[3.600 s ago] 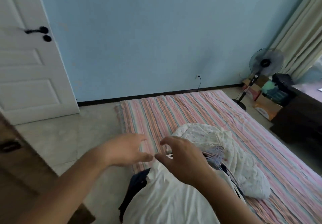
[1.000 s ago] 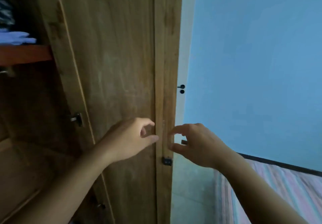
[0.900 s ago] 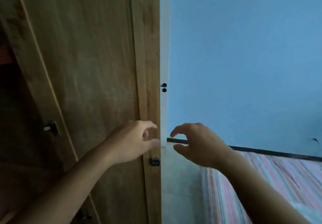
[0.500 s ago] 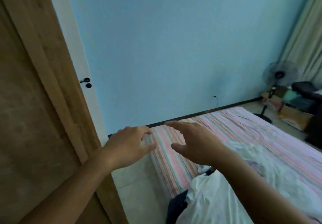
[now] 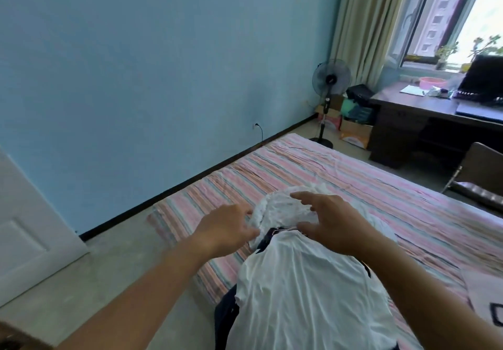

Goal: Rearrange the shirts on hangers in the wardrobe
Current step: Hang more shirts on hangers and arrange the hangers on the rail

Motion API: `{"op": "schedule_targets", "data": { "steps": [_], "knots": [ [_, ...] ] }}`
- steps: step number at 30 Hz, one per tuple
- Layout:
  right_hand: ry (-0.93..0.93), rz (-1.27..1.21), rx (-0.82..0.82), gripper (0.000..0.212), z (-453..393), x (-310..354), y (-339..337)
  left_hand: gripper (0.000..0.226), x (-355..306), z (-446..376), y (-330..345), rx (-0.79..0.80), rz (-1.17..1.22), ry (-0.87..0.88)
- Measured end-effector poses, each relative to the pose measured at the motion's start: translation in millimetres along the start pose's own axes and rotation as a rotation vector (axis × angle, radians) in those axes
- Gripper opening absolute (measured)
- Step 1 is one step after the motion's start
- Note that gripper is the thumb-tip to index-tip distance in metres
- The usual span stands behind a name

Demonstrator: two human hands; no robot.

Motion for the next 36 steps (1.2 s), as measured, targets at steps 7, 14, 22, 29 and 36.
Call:
{"op": "schedule_targets", "data": {
  "steps": [7, 14, 22, 29, 36],
  "knots": [
    [0.191, 0.025, 0.003, 0.056, -39, -132, 9, 0.051, -19, -125, 63, 0.118, -0.03, -0.008],
    [0.359, -0.009, 0.057, 0.052, -85, -250, 46, 0.035, -31, -242, 128, 0.241, -0.147, 0.021],
    [0.495, -0.117, 0.176, 0.05, -143, -380, 109, 0.028, 7, -347, 223, 0.442, -0.284, -0.025],
    [0.51, -0.126, 0.32, 0.042, -195, -454, 194, 0.037, 49, -425, 286, 0.454, -0.159, -0.117],
    [0.543, -0.159, 0.369, 0.031, -223, -497, 263, 0.053, 73, -458, 345, 0.427, -0.111, -0.273]
  ]
}}
Point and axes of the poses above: each hand's wrist, its own z-axis away from the middle knuckle, its own y-axis out of the palm, x = y × z, the point moved 10 cm from there along -z, towards the middle knuckle, and after that the axes turned 12 degrees about x, right-handed, at the moved point
